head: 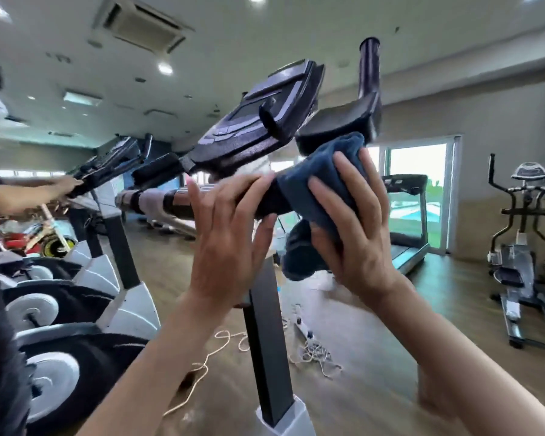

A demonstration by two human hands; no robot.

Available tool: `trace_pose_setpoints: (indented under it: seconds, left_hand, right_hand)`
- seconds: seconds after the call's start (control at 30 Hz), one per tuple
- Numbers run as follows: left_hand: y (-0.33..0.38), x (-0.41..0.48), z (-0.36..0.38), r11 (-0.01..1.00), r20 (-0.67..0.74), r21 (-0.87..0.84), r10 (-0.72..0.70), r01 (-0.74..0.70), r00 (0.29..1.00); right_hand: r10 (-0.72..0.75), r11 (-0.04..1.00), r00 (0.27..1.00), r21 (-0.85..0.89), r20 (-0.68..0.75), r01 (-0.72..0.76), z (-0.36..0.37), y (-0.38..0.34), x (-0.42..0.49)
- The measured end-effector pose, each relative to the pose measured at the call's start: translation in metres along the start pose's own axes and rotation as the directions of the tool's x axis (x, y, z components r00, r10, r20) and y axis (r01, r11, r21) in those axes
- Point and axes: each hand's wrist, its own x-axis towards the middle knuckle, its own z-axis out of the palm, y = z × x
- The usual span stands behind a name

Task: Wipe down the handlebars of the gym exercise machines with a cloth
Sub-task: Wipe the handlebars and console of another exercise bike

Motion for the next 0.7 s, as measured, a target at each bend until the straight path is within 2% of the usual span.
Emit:
trace_pose_setpoints:
  seconds: [0.2,0.43,0.57,0.7]
  left_hand:
    - [0.003,-0.004,0.008,0.998,-0.093,-0.029,0.045,-0.047,0.995]
    - [0.004,-0.004,0.013,0.999,-0.253,-0.039,-0.027,0.018,0.967]
    - [0.013,-0.004,0.013,0.966,-0.257,-0.245,-0.141,0.077,0.956]
    - [0.016,-0.004,0.015,0.922,-0.23,-0.369,-0.212,0.117,0.95]
  right_hand:
    - [-0.03,0.998,0.995,-0.066,-0.099,0.023,0.015,-0.001,-0.003]
    - [-0.01,0.993,0.967,-0.116,-0.254,-0.02,0.037,-0.005,-0.008]
    - [0.026,0.993,0.936,-0.1,-0.351,-0.065,0.048,-0.014,-0.008]
    - [0.03,0.99,0.919,-0.116,-0.392,-0.082,0.057,-0.011,-0.011]
